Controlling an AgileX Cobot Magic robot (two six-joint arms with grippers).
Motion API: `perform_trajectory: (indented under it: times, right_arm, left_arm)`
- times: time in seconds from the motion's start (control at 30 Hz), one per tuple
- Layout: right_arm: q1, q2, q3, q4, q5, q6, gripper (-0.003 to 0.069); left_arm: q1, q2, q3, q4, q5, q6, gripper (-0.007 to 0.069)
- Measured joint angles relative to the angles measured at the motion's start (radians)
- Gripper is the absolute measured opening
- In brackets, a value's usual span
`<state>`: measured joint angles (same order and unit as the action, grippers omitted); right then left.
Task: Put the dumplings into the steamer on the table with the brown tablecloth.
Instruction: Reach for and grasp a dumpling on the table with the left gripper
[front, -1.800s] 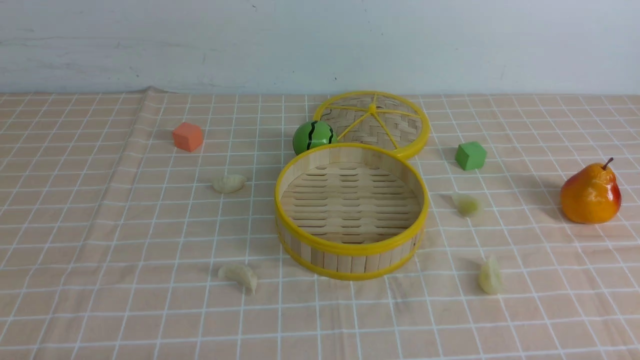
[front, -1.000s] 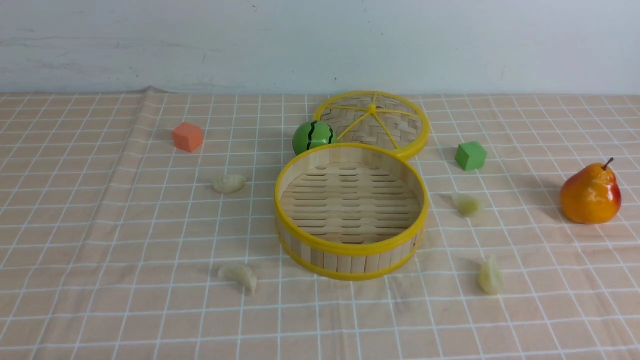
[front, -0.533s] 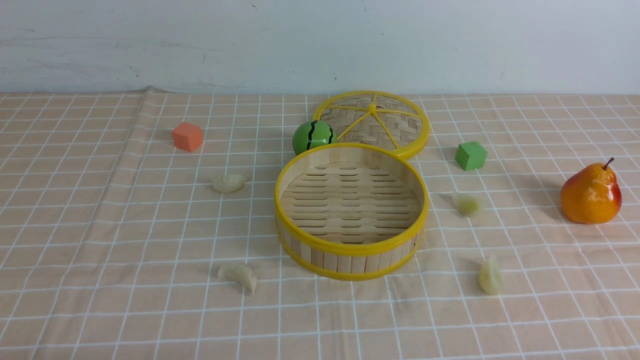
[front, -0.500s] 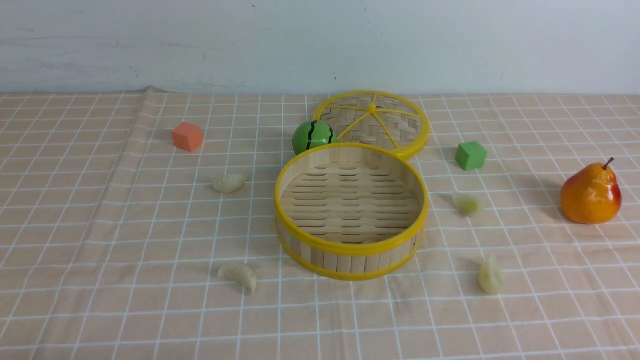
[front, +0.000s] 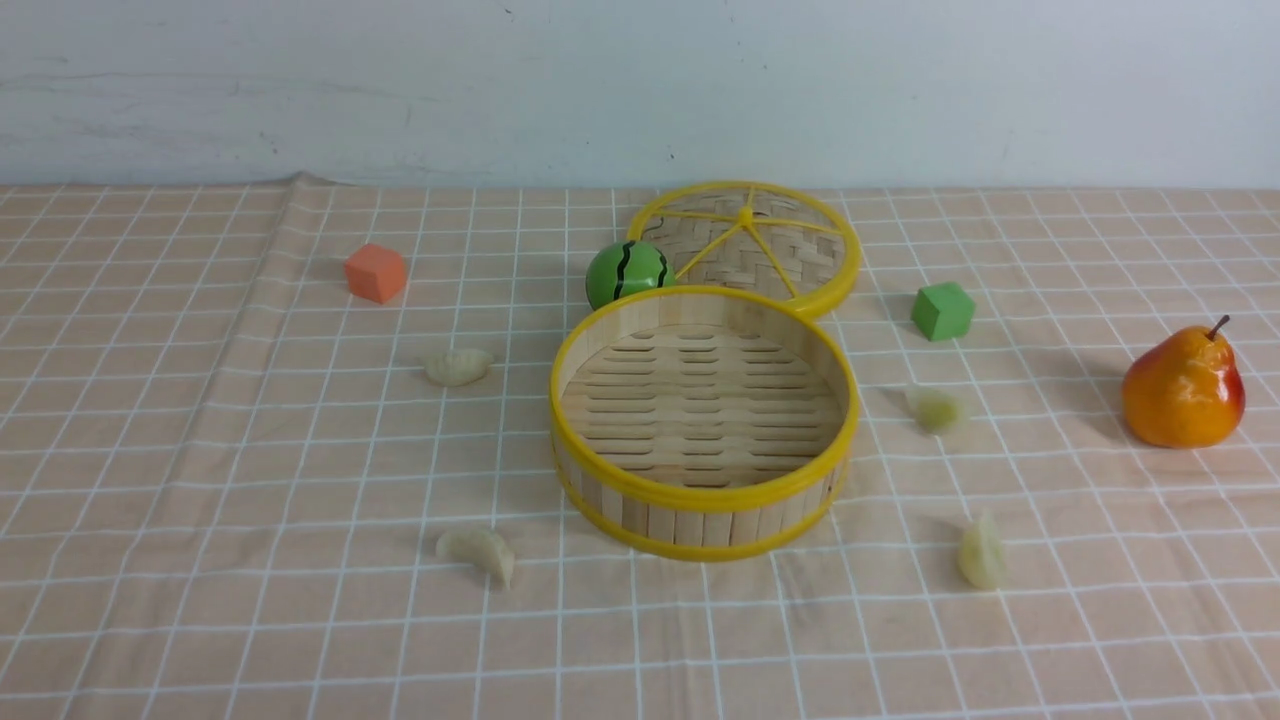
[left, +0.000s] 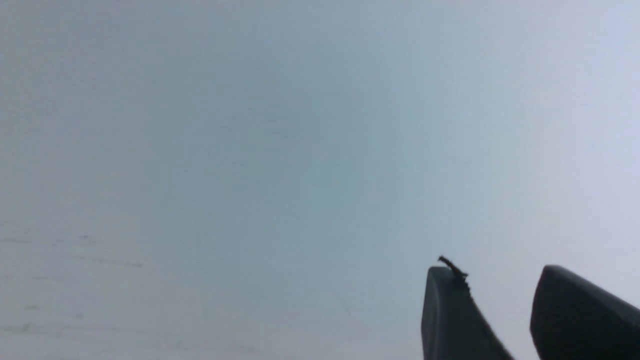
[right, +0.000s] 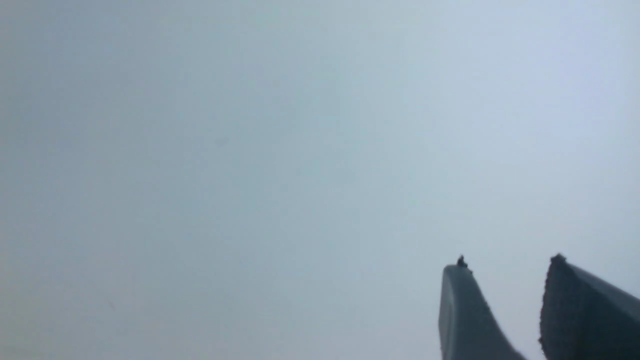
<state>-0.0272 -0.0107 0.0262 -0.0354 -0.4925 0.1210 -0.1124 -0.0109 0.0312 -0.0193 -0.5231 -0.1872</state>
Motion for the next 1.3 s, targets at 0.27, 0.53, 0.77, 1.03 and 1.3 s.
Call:
perform_trajectory:
  times: [0.27, 0.53, 0.77, 1.03, 1.3]
  right_arm:
    - [0.0, 0.002, -0.079, -0.001, 0.015, 0.082, 0.0139]
    - [0.0, 0.187, -0.311, -0.152, 0.382, 0.037, -0.0019]
    - [0.0, 0.392, -0.411, -0.161, 0.758, 0.142, -0.0019]
    - [0.044, 0.63, -0.454, -0.02, 1.034, 0.091, -0.0018]
    - [0.196, 0.822, -0.492, 0.103, 1.023, -0.114, -0.0013]
  left_arm:
    - [0.0, 0.077, -0.157, 0.057, 0.024, -0.363, 0.016]
    - [0.0, 0.506, -0.563, 0.245, 0.368, -0.365, -0.0014]
    - [-0.046, 0.916, -0.76, 0.269, 0.663, -0.463, -0.0014]
    - [-0.219, 1.311, -0.968, 0.254, 1.005, -0.447, -0.0014]
    - [-0.227, 1.571, -1.18, 0.244, 1.007, -0.507, -0.0012]
